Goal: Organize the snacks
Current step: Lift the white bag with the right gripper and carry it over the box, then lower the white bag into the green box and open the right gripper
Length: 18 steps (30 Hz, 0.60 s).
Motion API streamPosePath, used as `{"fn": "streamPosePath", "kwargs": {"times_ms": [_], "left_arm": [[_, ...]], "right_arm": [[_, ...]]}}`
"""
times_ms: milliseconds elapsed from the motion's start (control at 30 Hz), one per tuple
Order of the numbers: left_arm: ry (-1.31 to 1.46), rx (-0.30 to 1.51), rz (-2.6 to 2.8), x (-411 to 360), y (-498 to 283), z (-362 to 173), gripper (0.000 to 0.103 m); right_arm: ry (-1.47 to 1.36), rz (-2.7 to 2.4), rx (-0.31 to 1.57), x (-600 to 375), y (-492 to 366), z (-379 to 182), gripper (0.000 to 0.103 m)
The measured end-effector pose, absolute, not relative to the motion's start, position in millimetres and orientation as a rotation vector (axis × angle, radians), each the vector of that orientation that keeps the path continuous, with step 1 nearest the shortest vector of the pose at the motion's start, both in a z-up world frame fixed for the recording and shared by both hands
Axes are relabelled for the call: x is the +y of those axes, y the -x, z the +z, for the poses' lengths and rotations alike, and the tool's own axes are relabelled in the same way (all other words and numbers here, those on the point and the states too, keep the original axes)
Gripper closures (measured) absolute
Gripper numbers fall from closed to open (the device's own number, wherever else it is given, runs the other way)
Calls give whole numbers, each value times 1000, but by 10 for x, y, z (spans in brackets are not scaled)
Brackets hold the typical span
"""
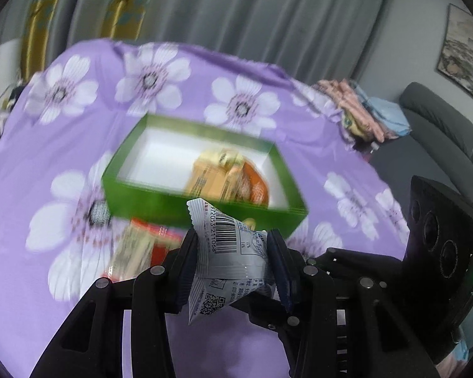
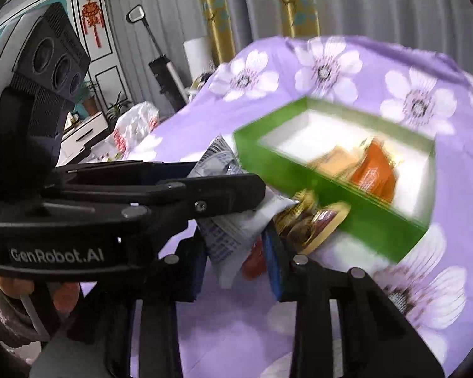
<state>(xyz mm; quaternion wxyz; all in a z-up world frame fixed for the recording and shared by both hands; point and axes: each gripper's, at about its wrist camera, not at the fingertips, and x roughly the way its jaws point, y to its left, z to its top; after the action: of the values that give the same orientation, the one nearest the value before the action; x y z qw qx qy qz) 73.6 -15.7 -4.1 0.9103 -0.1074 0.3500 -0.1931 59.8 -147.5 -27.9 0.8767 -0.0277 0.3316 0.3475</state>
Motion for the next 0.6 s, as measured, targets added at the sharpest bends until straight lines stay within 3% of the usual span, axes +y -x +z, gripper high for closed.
{"fn": "streamPosePath", "kwargs": {"times_ms": [300, 600], "left_arm": [[219, 624, -484, -256, -1427, 233, 59], [260, 633, -501, -216, -1963, 63, 59]], "right_arm": [[99, 630, 614, -1575, -1168, 33, 70], [106, 599, 633, -1533, -1651, -99, 70]]}}
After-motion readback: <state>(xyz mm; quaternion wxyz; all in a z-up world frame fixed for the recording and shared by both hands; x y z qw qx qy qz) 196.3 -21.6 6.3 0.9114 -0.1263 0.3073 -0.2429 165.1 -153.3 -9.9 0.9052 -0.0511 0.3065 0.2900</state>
